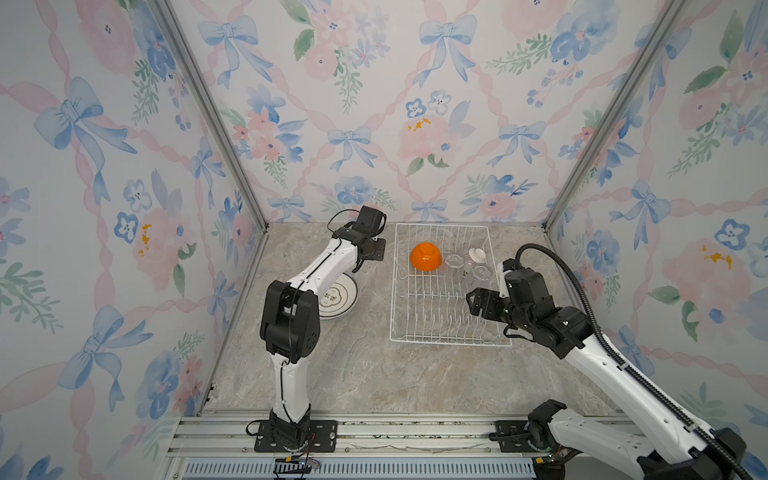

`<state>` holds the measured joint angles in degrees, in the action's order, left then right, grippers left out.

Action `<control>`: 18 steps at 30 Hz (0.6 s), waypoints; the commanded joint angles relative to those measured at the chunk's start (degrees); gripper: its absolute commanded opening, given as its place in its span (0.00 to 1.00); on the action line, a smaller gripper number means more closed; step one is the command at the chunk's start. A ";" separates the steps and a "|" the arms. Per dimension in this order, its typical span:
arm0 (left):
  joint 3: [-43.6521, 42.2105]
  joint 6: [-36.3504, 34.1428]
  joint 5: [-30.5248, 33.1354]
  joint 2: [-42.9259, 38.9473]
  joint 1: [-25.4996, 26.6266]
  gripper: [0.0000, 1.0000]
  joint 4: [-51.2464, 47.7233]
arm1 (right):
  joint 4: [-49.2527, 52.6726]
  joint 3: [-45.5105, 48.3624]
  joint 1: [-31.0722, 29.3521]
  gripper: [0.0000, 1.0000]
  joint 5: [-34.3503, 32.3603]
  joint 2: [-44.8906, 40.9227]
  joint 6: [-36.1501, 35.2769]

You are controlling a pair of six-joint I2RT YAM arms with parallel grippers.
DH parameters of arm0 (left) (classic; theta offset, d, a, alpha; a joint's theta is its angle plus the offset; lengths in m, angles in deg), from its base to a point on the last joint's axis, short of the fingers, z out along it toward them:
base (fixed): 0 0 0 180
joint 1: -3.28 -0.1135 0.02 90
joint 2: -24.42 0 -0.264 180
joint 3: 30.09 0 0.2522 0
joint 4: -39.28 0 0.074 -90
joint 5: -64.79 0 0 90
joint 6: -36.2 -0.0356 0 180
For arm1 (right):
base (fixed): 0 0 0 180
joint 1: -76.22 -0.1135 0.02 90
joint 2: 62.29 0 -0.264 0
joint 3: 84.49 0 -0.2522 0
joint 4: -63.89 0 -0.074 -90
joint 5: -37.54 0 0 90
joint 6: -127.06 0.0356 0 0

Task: Unload the mixed dishes from the dish rack
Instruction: 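Lower the clear glass onto the table beside the plate stack and open the left gripper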

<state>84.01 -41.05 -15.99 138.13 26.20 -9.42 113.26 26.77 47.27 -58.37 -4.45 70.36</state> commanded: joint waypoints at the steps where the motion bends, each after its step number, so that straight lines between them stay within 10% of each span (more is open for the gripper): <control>1: 2.07 -2.36 1.11 1.21 -0.12 0.00 -5.04 | 1.88 0.80 0.90 0.91 -0.63 -0.52 -1.58; 18: 2.32 -1.85 -1.68 6.71 -0.08 0.00 -5.10 | 1.92 3.54 1.08 0.92 0.30 -1.27 -1.57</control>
<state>84.60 -42.69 -16.87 143.92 26.20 -14.05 114.09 29.61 47.75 -58.31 -4.97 69.35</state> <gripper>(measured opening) 0.049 0.918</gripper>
